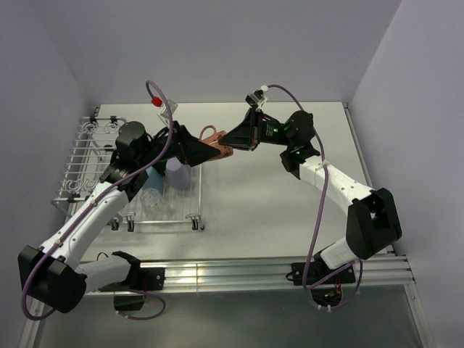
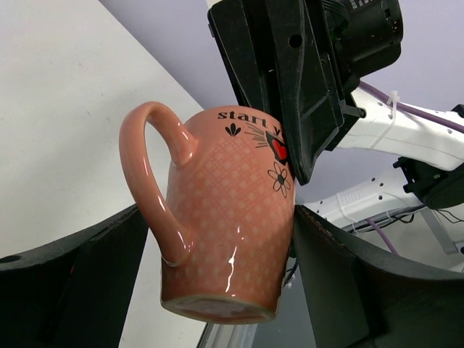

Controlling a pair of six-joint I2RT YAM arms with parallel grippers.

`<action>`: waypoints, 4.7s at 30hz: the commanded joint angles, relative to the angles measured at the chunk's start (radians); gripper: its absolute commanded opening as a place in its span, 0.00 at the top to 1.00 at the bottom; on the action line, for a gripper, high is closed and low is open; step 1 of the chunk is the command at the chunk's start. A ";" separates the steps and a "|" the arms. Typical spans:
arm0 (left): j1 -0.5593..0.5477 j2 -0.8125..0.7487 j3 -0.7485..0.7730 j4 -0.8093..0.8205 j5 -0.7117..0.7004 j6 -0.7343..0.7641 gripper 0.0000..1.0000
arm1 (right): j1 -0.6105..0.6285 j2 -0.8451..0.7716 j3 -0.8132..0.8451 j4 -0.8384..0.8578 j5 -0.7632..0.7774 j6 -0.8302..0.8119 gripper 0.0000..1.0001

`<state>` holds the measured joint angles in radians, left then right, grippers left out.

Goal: Load the cups into the dish rack

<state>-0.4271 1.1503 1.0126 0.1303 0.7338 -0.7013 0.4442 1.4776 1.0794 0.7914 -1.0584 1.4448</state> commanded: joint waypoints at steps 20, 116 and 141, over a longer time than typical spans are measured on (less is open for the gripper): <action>-0.016 -0.053 0.038 -0.099 -0.011 0.017 1.00 | -0.009 -0.022 0.019 -0.032 0.058 -0.133 0.99; -0.119 0.285 0.100 -1.072 -0.786 0.209 0.67 | -0.021 -0.069 0.066 -1.009 0.666 -0.867 0.54; -0.137 0.279 0.086 -1.058 -0.823 0.198 0.26 | -0.021 -0.065 0.065 -1.015 0.670 -0.871 0.54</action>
<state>-0.5587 1.4380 1.0988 -0.9428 -0.0708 -0.4938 0.4282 1.4105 1.1439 -0.2623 -0.3859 0.5926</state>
